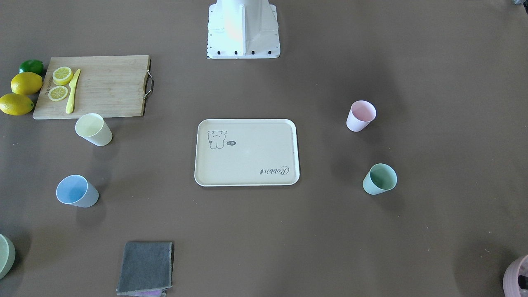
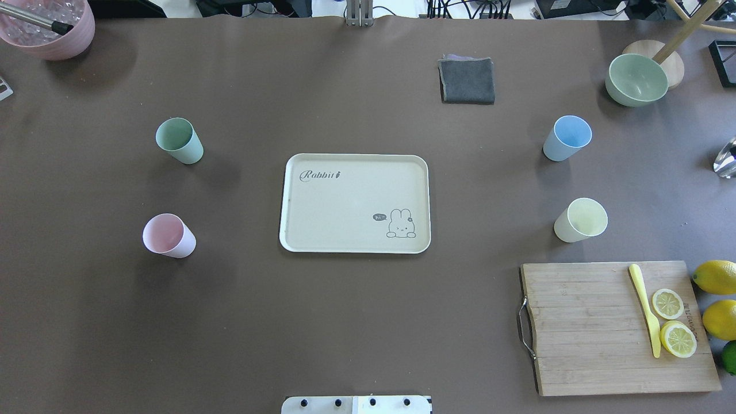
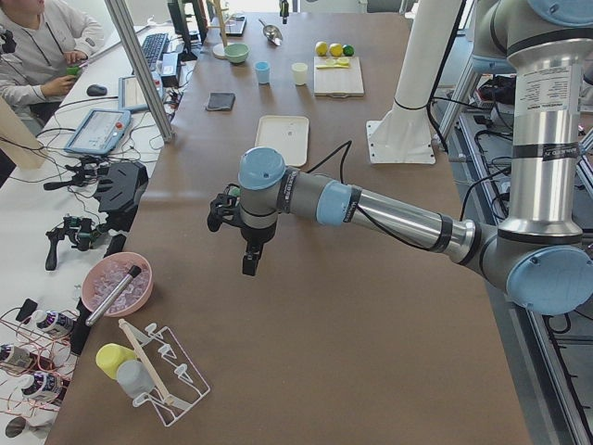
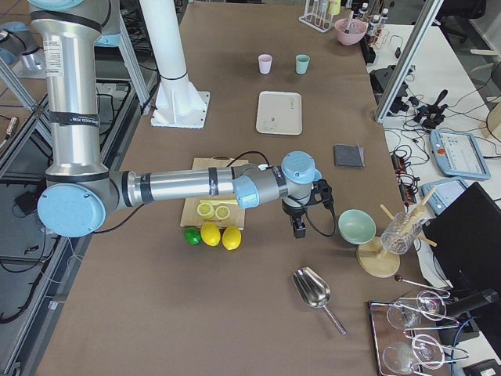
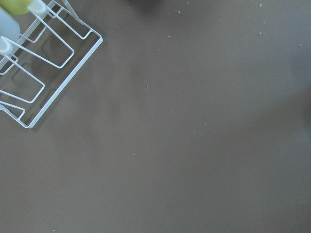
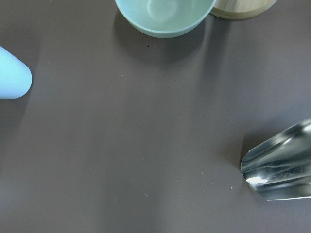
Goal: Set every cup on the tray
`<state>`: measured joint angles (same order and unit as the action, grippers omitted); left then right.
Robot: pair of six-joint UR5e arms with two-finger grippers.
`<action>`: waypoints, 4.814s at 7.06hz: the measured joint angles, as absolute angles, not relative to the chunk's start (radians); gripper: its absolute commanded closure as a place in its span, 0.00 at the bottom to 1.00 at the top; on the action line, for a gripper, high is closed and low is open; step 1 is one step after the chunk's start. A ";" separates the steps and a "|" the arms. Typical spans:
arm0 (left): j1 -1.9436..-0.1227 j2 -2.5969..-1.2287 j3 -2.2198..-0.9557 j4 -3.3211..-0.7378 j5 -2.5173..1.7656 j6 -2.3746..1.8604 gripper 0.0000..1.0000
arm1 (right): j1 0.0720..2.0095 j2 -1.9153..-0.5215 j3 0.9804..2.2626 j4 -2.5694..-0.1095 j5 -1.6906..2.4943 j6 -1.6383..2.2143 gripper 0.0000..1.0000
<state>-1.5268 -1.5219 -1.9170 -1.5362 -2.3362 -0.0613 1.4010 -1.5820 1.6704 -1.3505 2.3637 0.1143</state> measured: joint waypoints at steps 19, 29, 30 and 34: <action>-1.448 -1.568 -1.885 -1.565 -2.344 -0.272 0.03 | 1.437 -1.611 1.793 -1.435 2.388 0.179 0.01; -0.963 -1.648 -1.989 -1.647 -2.230 -0.831 0.03 | 0.984 -1.537 1.871 -1.419 2.268 0.620 0.22; -0.958 -1.649 -1.989 -1.648 -2.229 -0.836 0.03 | 0.961 -1.533 1.864 -1.419 2.257 0.633 0.25; -0.864 -1.653 -1.977 -1.681 -2.189 -0.932 0.16 | 0.913 -1.521 1.844 -1.419 2.249 0.648 1.00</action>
